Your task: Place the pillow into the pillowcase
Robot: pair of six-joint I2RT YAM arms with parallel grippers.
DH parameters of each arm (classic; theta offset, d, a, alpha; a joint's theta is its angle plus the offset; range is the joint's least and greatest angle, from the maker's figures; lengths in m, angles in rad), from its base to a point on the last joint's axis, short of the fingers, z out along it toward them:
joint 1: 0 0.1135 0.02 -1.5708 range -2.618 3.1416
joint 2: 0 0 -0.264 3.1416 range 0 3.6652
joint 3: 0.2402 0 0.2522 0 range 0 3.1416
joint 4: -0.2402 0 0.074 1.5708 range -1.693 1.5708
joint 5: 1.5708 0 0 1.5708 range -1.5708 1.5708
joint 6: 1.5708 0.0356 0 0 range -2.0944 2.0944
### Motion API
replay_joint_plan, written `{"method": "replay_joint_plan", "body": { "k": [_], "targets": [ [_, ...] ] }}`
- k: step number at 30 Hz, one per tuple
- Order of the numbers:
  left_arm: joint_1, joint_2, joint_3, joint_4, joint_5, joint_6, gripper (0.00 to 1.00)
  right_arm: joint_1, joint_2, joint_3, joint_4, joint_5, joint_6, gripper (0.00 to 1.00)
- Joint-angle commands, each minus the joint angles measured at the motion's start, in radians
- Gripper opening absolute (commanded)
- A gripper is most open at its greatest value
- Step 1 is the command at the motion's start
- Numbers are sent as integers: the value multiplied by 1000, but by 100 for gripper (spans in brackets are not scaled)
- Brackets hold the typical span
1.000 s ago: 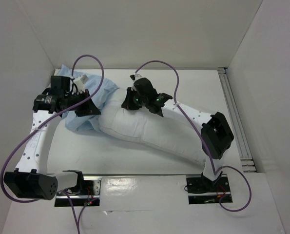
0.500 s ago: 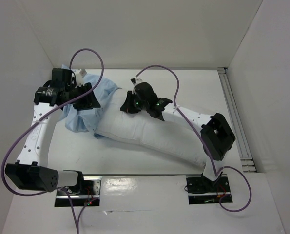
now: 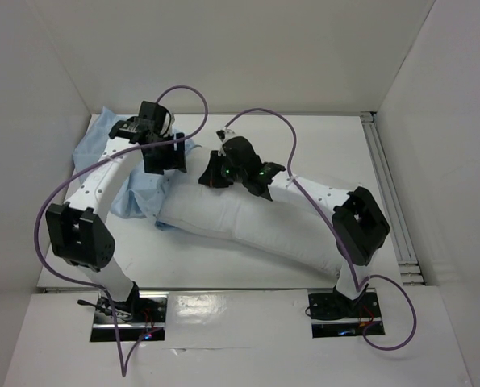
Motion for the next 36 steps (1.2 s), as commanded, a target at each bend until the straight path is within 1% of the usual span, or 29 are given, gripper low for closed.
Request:
{"method": "replay_joint_plan", "body": {
  "k": [1, 2, 3, 4, 5, 6, 7, 9, 10, 13, 16, 20, 22, 23, 24, 25, 28, 29, 30, 32, 34, 35, 36],
  "targets": [
    [2, 57, 65, 35, -71, -28, 80, -3, -48, -34, -8, 25, -16, 0],
    [2, 71, 65, 47, -88, -37, 75, -3, -48, -45, 4, 25, -5, 0],
    [2, 85, 77, 47, -102, -37, 57, -3, -48, -60, 4, 25, -5, 0],
    [2, 100, 92, 47, -102, -37, 45, -3, -60, -69, 15, 25, -5, 0],
    [2, 128, 121, 47, -75, -37, 33, -3, -69, -78, 25, 25, 4, 0],
    [2, 142, 138, 47, -50, -37, 15, -3, -69, -95, 26, 25, 4, 0],
    [2, 156, 160, 47, -9, -27, 0, -3, -82, -104, 36, 25, 4, 0],
    [2, 174, 206, 47, 33, -26, 0, -3, -95, -118, 36, 25, 4, 0],
    [2, 174, 215, 59, 94, -17, 0, 10, -124, -127, 36, 34, -5, 0],
    [2, 148, 236, 91, 201, -17, 0, 42, -170, -137, 36, 57, -57, 0],
    [2, 139, 272, 102, 252, -36, 0, 76, -189, -128, 9, 112, -91, 0],
    [-33, 130, 313, 111, 350, -36, 0, 150, -221, -103, -2, 170, -149, 0],
    [-55, 130, 335, 111, 434, -36, 0, 211, -261, -72, 10, 259, -183, 0],
    [-55, 130, 335, 111, 435, -36, 0, 211, -261, -62, 10, 259, -183, 0],
    [-55, 111, 335, 111, 474, -36, 0, 225, -278, -62, 21, 328, -198, 0],
    [-55, 101, 345, 111, 493, -45, 0, 225, -317, -62, 35, 359, -198, 0],
    [-55, 53, 345, 111, 563, -66, 0, 239, -393, -144, 128, 472, -187, 0],
    [-55, 15, 336, 111, 582, -66, 0, 239, -393, -176, 166, 500, -175, 0],
    [-55, -7, 323, 111, 597, -77, 0, 239, -402, -177, 167, 537, -162, 0],
    [-55, -45, 255, 111, 582, -86, 0, 239, -372, -190, 194, 591, -139, 0],
    [-55, -82, 189, 120, 527, -97, 0, 239, -327, -200, 214, 600, -138, 0],
    [-55, -82, 125, 133, 513, -97, 0, 239, -280, -200, 214, 600, -122, 0],
    [-55, -82, 102, 133, 504, -97, 0, 239, -260, -200, 204, 585, -122, 0]
  ]
}}
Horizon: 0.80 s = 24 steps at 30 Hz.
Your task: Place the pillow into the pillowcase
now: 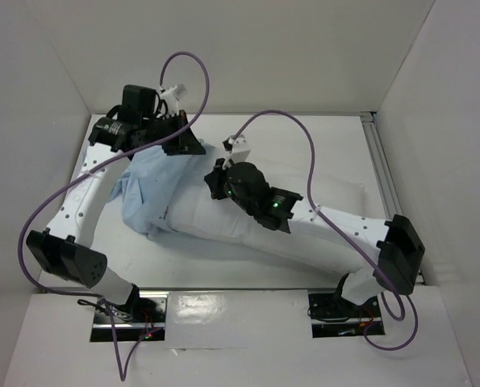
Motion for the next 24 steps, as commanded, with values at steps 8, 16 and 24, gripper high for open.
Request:
{"method": "replay_joint_plan", "body": {
  "k": [8, 16, 24],
  "targets": [
    [-1, 22, -172, 17, -46, -15, 0, 7, -41, 37, -84, 42, -39, 83],
    [-1, 54, -150, 35, -60, -35, 0, -138, -118, 110, -318, 64, -194, 97],
    [-10, 101, -100, 46, -38, -54, 0, -378, 258, 408, -597, -367, -484, 100]
  ]
}}
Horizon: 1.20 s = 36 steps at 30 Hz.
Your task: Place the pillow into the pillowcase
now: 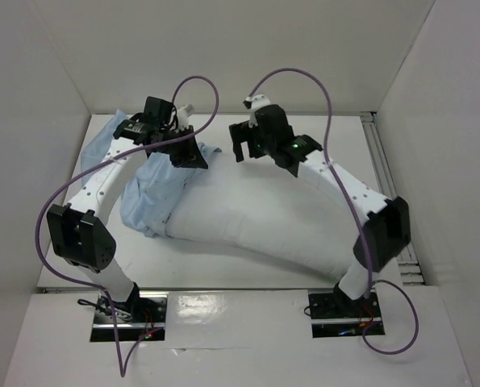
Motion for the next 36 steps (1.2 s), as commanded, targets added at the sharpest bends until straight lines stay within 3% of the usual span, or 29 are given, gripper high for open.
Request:
{"method": "replay_joint_plan", "body": {
  "k": [1, 8, 9, 10, 11, 12, 16, 23, 28, 36],
  "targets": [
    [-10, 20, 47, 33, 26, -10, 0, 10, 153, 74, -174, -192, -168, 100],
    [-10, 31, 47, 43, 17, -21, 0, -11, 231, 23, -127, -525, -221, 78],
    [-10, 31, 47, 43, 17, -21, 0, -26, 231, 14, -116, -562, -212, 68],
    [-10, 31, 47, 43, 17, -21, 0, -40, 231, -6, -99, -603, -201, 37],
    [-10, 31, 47, 43, 17, -21, 0, -55, 222, -6, -82, -698, -189, 12],
    [-10, 31, 47, 43, 17, -21, 0, -81, 201, -20, -46, -726, -151, 0],
    [-10, 31, 67, 43, 8, -21, 0, -114, 95, -53, 71, -664, 21, 0],
    [-10, 12, 76, 43, 8, -12, 0, -195, -43, -23, 22, -448, 250, 0],
    [-31, 0, 76, 43, 60, -12, 0, -206, -17, -55, -35, -372, 331, 0],
    [-201, 72, 152, 110, 90, -79, 0, -197, 124, -138, 134, -271, 529, 0]
  ]
}}
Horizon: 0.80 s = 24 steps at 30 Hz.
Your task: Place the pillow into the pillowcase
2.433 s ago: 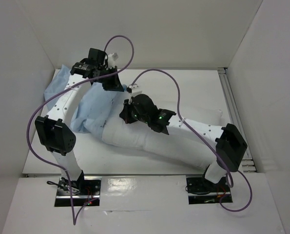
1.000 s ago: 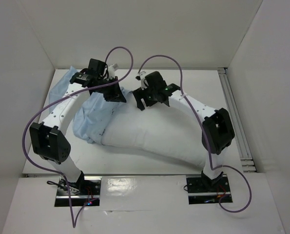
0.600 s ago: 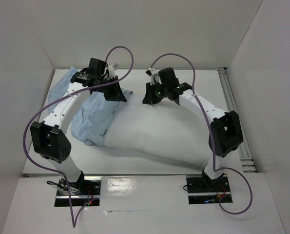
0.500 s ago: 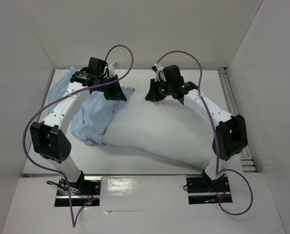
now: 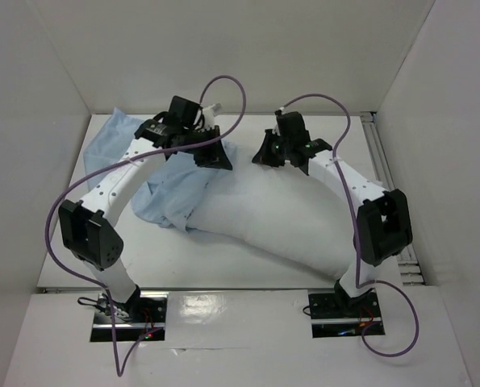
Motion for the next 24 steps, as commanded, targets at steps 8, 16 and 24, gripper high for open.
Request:
{"method": "replay_joint_plan", "body": {
  "k": [8, 16, 24],
  "targets": [
    [-114, 210, 281, -56, -31, 26, 25, -27, -41, -112, 284, 81, 271, 0],
    [-114, 87, 369, -254, -391, 115, 98, -101, -124, -224, 365, 38, 360, 0],
    [-104, -314, -37, -147, -635, 8, 9, -119, -93, -215, 374, -14, 370, 0]
  ]
}}
